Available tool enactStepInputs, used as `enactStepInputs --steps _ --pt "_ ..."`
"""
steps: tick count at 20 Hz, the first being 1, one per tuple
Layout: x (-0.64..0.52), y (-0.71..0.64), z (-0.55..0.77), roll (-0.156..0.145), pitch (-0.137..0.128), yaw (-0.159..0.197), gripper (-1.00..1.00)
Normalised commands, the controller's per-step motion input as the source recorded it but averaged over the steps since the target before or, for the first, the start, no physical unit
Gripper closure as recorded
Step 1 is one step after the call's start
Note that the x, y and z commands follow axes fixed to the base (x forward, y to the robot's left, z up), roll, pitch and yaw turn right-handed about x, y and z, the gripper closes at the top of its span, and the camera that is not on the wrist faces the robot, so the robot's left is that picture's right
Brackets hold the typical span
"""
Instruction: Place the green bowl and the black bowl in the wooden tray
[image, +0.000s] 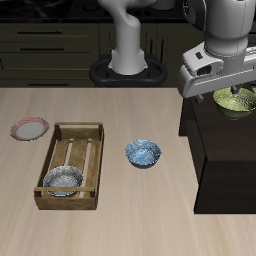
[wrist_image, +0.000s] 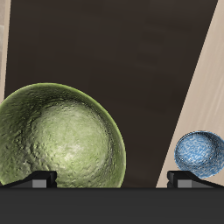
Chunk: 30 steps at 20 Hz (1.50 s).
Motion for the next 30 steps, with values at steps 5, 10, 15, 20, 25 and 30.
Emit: enactStepInputs --steps 5,10,15,20,25,30 --pt "0.01 -0.10 -0.14 0.026 0.004 0.008 1.00" --pt "0.11 -0.23 -0.15 0.001 0.023 -0.031 1.00" --pt "0.09 -0.16 -0.08 0.006 0.009 -0.006 1.00" --pt "-0.02 -0.07 0.06 0.007 -0.008 0.000 1.00" --pt "-0.05 -0.11 0.12 -0.006 0.000 -0.004 1.00" --pt "-0.11 -0.22 0.17 -0.001 -0.009 0.005 1.00"
